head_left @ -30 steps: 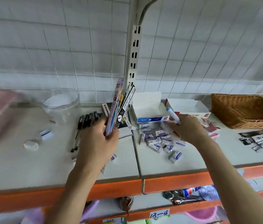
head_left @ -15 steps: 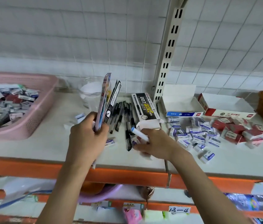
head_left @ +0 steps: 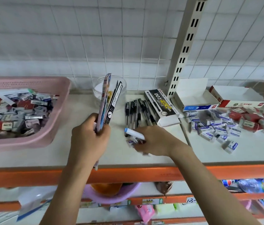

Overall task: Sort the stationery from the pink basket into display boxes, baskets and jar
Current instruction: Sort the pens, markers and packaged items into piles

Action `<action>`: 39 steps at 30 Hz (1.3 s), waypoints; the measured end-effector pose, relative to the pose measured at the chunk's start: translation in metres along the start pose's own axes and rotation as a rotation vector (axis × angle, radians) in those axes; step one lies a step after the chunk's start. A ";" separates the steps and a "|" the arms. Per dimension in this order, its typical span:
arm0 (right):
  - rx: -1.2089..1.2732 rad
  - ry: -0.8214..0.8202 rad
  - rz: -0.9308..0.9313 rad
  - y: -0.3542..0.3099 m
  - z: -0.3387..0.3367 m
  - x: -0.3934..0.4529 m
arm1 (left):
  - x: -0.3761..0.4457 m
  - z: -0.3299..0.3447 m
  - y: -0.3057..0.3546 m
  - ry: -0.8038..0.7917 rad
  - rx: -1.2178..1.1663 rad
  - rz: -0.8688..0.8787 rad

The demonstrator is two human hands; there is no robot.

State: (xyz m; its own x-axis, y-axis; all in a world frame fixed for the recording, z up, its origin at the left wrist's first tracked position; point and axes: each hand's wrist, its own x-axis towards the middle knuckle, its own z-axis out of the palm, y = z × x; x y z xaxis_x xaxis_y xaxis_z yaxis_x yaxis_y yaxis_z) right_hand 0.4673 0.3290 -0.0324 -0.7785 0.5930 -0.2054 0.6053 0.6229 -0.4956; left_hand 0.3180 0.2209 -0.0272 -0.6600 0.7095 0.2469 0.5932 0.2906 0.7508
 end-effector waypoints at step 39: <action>-0.118 0.543 0.149 0.314 -0.180 -0.134 | -0.083 0.244 0.255 -0.101 -0.116 0.077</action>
State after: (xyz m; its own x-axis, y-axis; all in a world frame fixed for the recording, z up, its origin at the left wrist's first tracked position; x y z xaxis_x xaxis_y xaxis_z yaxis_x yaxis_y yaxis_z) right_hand 0.7911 0.5367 -0.0085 -0.5054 0.8362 0.2129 0.7404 0.5469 -0.3907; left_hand 0.6369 0.3929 -0.0060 -0.5614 0.7894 0.2484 0.5792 0.1604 0.7993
